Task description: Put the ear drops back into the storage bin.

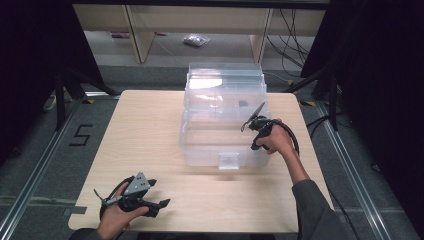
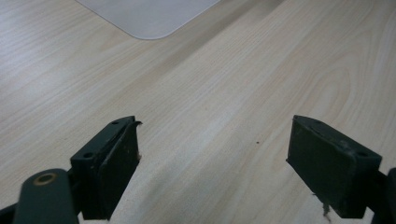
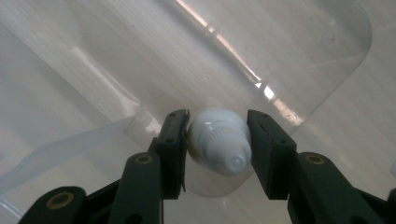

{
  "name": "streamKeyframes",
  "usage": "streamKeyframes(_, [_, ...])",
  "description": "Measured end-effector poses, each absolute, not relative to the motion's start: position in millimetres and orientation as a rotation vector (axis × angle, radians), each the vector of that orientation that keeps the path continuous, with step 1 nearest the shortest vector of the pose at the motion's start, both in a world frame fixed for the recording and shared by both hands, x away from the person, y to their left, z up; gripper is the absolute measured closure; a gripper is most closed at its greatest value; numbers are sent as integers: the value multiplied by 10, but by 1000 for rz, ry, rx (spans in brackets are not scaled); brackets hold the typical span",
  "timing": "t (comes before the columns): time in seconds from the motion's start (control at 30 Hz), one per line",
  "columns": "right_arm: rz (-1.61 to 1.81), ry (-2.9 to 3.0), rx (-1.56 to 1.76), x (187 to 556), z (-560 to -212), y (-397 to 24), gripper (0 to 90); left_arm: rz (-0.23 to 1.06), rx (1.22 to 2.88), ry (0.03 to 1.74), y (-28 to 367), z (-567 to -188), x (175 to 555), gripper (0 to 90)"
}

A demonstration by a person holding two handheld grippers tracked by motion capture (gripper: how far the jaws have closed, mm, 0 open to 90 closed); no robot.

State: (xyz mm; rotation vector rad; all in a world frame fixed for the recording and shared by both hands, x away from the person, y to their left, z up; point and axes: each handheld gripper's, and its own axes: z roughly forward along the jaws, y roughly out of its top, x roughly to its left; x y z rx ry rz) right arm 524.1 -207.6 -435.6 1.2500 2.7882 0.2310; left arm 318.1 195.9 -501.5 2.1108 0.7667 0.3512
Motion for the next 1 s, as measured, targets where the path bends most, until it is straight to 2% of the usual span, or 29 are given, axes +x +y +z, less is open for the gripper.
streamKeyframes(0.17, [262, 2770, 1242, 5237, -4339, -2087, 591, 341, 2096, 779, 1947, -5019, 3178, 160])
streamKeyframes(0.3, [303, 2733, 1261, 5220, -4291, -2087, 507, 331, 2090, 783, 1944, -5021, 3175, 160])
streamKeyframes(0.37, [297, 2723, 1272, 5213, -4253, -2082, 431, 334, 2111, 770, 1957, -5014, 3181, 160])
streamKeyframes(0.53, [295, 2690, 1230, 5138, -4098, -2051, 349, 344, 2105, 785, 1948, -5013, 3174, 160])
streamKeyframes(1.0, [474, 2636, 1188, 4931, -3772, -2072, 321, 337, 2088, 785, 1942, -5021, 3174, 160])
